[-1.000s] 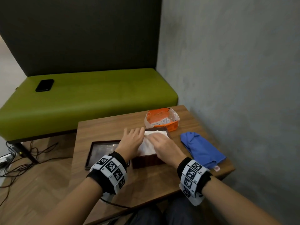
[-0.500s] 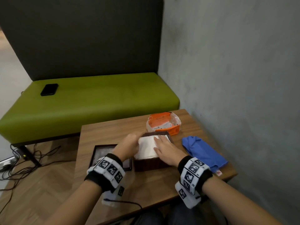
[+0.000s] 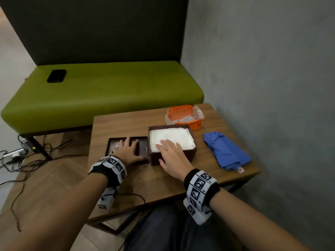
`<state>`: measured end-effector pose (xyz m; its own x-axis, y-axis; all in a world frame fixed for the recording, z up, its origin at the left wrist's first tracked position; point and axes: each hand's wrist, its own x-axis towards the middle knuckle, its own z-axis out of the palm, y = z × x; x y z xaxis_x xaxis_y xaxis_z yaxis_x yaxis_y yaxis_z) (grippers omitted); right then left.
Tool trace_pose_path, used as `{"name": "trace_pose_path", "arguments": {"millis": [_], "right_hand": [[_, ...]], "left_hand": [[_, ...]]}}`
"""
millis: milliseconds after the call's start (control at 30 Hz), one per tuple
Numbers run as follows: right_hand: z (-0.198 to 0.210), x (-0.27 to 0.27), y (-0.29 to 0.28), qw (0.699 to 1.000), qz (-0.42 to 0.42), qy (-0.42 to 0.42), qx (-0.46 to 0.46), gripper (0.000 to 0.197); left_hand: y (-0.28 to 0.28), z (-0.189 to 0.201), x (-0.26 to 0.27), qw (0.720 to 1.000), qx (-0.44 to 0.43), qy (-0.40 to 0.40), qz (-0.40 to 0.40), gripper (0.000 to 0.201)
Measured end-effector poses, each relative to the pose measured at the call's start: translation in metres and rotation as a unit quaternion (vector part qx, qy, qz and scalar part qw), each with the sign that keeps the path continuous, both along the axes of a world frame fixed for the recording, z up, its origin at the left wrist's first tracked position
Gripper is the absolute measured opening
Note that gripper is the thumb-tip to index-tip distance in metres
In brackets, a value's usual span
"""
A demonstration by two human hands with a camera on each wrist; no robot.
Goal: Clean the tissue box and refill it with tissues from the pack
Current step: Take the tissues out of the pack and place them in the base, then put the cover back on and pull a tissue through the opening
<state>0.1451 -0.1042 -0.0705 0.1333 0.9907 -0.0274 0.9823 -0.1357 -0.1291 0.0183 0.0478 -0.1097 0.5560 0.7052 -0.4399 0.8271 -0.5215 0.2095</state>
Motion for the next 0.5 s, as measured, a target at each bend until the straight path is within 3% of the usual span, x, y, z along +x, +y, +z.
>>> {"name": "trace_pose_path", "arguments": {"millis": [133,233,333,433,500], "right_hand": [[-0.003,0.005,0.003,1.0,0.004,0.015,0.024,0.047],[-0.004,0.007,0.006,0.999,0.003,0.031,0.036,0.044],[-0.004,0.007,0.007,0.997,-0.001,0.054,0.046,0.042],[0.0,0.011,0.004,0.991,-0.005,0.115,0.066,0.041],[0.006,0.013,0.002,0.984,-0.013,0.159,0.08,0.042]], "left_hand": [[-0.007,0.006,-0.003,0.991,0.083,-0.094,-0.037,0.074],[-0.019,0.0,-0.005,0.984,0.107,-0.04,-0.133,0.07],[-0.026,-0.003,-0.006,0.973,0.12,-0.082,-0.18,0.047],[-0.02,0.005,-0.013,0.967,0.134,-0.162,-0.143,0.037],[-0.01,0.019,-0.018,0.943,0.166,-0.279,-0.078,0.023]]}}
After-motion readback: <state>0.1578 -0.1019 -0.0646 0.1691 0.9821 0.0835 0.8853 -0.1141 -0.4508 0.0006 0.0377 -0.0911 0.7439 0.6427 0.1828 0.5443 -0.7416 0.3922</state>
